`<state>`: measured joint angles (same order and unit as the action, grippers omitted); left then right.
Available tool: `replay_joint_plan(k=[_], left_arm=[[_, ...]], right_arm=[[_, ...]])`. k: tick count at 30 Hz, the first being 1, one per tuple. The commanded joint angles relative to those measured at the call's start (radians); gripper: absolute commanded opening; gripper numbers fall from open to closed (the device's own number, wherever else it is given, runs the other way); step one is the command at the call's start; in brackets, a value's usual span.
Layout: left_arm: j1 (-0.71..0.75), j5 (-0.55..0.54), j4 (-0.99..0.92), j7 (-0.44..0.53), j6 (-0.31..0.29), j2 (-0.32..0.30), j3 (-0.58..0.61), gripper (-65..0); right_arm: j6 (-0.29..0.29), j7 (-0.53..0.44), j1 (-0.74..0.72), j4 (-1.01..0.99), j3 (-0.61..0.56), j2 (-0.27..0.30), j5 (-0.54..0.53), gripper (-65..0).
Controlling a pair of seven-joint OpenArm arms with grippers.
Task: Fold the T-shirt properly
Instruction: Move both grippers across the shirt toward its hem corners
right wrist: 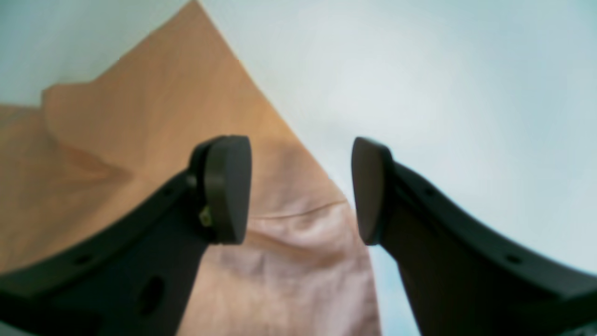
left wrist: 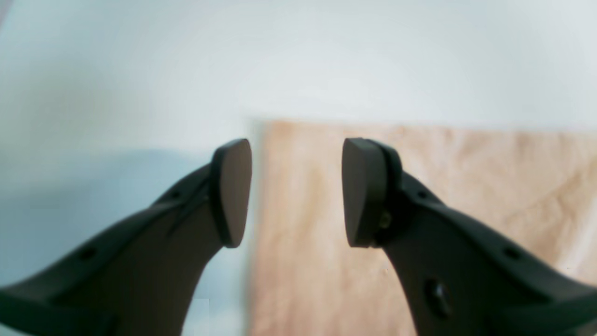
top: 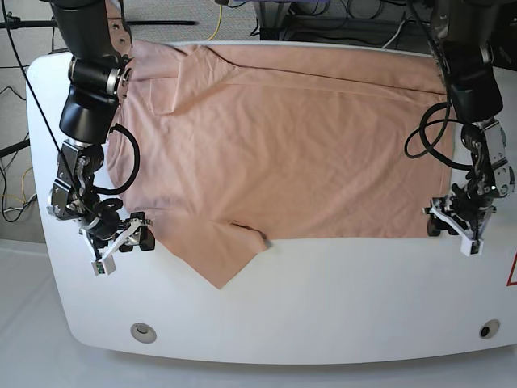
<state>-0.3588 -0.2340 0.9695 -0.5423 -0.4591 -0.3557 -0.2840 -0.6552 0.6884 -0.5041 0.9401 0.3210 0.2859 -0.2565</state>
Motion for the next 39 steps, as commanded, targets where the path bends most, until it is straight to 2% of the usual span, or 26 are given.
replay_joint_plan(k=[1, 12, 22, 39], left_arm=[[-0.044, -0.020, -0.040, 0.048, -0.001, -0.019, 0.026, -35.0], [-0.041, -0.019, -0.101, 0.113, -0.011, -0.015, 0.062, -34.7], [-0.043, -0.025, -0.094, 0.129, 0.000, -0.025, 0.047, -35.0], [-0.035, -0.016, -0.104, 0.122, 0.003, -0.020, 0.051, -35.3]], right_arm=[[-0.001, -0.048, -0.064, -0.039, -0.010, 0.021, -0.008, -32.6], [-0.008, -0.099, -0.131, -0.178, -0.018, 0.005, 0.092, -32.2], [-0.024, -0.128, -0.107, -0.165, -0.018, 0.000, 0.083, -32.0], [-0.012, -0.212, -0.086, -0.158, -0.067, -0.006, 0.147, -32.1]])
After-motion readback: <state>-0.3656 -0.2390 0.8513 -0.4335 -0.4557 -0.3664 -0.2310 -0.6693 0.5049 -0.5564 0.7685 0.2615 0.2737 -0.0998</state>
